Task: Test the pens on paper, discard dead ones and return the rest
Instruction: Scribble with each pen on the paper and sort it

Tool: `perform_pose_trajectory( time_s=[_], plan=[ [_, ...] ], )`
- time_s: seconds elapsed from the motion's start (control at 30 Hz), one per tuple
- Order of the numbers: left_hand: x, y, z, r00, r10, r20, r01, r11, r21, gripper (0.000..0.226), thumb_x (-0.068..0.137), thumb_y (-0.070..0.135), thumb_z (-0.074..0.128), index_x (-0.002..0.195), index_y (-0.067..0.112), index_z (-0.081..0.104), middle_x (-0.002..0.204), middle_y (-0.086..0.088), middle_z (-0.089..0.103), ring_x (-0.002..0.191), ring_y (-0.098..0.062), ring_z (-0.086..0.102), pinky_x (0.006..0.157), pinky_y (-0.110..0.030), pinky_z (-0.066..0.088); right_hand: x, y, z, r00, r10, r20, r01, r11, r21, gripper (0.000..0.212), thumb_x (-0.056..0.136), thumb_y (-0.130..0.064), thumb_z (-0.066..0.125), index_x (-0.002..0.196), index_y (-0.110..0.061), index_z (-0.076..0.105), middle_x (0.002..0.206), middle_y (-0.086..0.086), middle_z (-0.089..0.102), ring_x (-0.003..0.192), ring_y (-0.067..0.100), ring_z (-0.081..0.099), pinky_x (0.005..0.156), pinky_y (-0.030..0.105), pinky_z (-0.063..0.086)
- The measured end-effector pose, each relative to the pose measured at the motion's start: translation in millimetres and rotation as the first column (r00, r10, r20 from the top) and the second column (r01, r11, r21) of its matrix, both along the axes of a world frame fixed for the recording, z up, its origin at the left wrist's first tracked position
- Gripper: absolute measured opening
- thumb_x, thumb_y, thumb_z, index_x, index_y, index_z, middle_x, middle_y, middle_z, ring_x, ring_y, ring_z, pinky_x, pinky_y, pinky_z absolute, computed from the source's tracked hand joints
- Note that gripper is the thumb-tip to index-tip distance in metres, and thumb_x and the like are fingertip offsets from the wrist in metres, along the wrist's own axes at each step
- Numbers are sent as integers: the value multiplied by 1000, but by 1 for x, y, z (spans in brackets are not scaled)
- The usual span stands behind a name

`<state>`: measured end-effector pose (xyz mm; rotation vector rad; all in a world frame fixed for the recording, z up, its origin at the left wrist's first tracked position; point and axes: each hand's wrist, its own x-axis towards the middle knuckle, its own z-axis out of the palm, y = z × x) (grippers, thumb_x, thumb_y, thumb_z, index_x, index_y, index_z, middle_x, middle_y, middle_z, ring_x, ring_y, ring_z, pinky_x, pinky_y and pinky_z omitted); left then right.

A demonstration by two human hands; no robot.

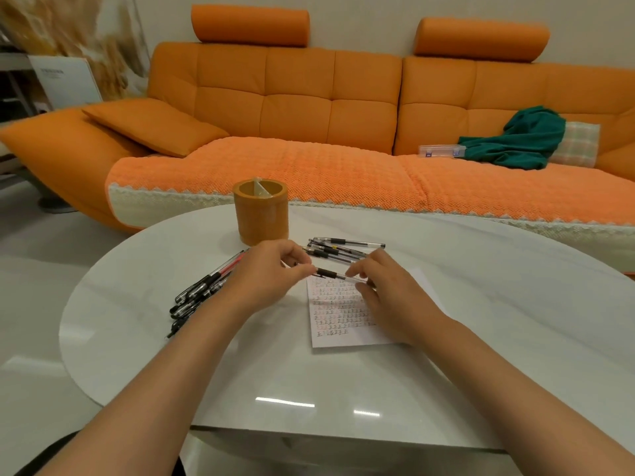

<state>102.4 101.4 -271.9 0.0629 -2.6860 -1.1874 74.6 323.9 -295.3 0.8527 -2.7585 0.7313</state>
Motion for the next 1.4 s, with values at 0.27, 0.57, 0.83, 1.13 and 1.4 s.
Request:
perform_pose_trajectory(
  time_s=[0.27,0.57,0.83,1.13,1.4],
  plan=[
    [-3,-42,-14,991,130,27,-82,762,-642,30,97,37,60,124,25,64,119,2,61,108,-19,54,94,-35,49,-18,-27,2,990,-95,-105,108,986,123,28,101,-21,52,124,-25,67,120,-7,60,114,15,54,90,29,45],
    [-1,-39,-13,995,81,53,-10,633,-774,24,101,32,51,120,24,65,114,-1,65,107,-22,55,89,-34,44,-57,-56,4,990,-103,-100,123,968,220,24,100,-19,55,118,-22,70,112,3,60,101,26,59,79,34,48],
    [-5,-34,-12,980,86,179,65,712,-699,24,100,16,50,116,16,68,109,-4,60,89,-19,51,69,-29,43,-70,-56,5,984,-117,-132,152,943,297,28,96,-27,62,123,-24,65,110,-1,64,101,22,58,81,34,44],
    [0,-32,18,990,138,22,-138,990,24,8,101,21,52,106,17,57,91,0,60,75,-13,55,59,-26,39,-29,-48,11,997,44,-70,-35,992,124,47,99,-19,57,139,-33,38,122,-7,58,88,13,54,73,29,42],
    [-2,1,21,993,31,116,-97,777,622,22,101,13,56,122,15,59,100,-6,68,81,-14,68,68,-25,56,8,-25,6,878,339,-337,-267,933,242,49,93,-15,65,130,-29,37,114,7,60,79,30,62,58,43,51]
  ],
)
